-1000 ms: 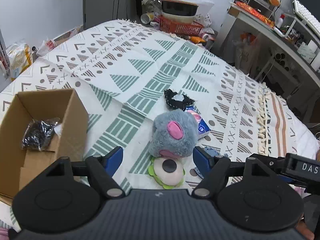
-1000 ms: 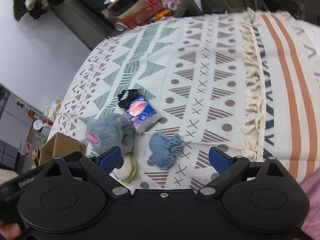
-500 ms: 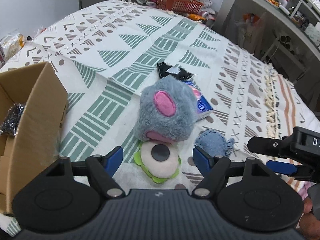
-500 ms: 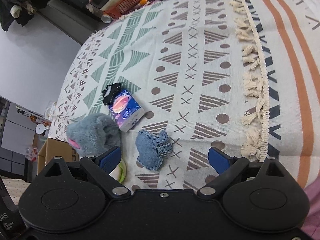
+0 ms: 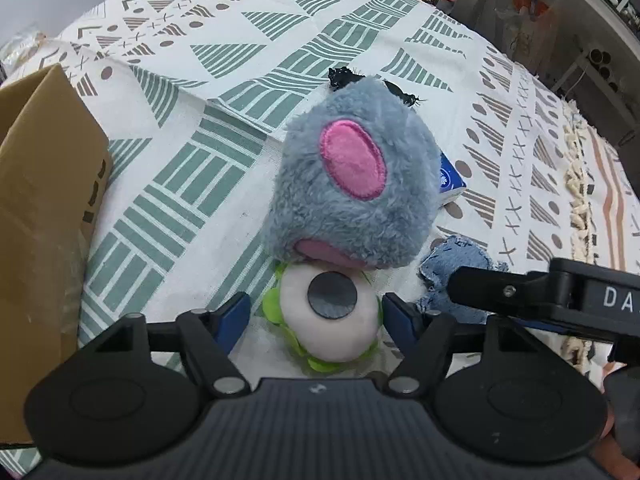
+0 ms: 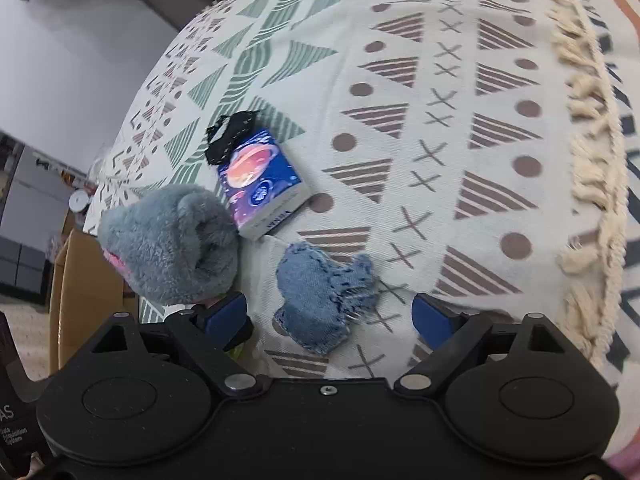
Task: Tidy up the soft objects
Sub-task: 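Grasp the white-green round plush with the left gripper while the right grasps the denim patch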
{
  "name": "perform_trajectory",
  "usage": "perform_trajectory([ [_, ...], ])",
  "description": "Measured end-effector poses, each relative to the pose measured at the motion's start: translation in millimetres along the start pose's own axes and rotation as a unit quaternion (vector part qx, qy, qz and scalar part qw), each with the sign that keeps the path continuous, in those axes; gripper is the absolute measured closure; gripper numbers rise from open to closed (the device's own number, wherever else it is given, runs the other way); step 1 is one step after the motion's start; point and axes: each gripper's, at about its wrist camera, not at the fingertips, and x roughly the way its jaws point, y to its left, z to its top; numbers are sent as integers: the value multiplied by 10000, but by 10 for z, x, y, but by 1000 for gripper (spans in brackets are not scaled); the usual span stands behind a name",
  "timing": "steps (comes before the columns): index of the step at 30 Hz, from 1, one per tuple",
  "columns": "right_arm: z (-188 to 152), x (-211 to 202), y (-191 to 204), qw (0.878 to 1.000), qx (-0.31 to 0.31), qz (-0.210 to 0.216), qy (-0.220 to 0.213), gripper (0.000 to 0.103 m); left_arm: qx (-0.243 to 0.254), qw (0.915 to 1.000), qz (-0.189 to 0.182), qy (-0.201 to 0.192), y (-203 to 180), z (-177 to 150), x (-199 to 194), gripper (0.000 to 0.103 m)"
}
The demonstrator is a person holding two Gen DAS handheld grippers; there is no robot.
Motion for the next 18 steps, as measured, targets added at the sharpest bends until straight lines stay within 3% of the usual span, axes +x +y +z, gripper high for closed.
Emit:
perform_trajectory([
  [2, -5, 28, 25, 10000, -82, -43, 23, 17, -81, 10000, 14, -16, 15, -9, -2, 38],
  [6, -47, 25, 64, 9995, -250, -168, 15, 26, 16, 10000, -67, -26, -20, -23, -26, 56],
  [14, -86, 9, 93, 9987, -390, -340, -48, 75, -115, 9998, -159, -99, 47, -62, -141, 62],
  [18, -114, -65, 98, 9989, -311, -313, -173, 80, -117, 9994, -233, -232, 67, -78, -261, 62],
])
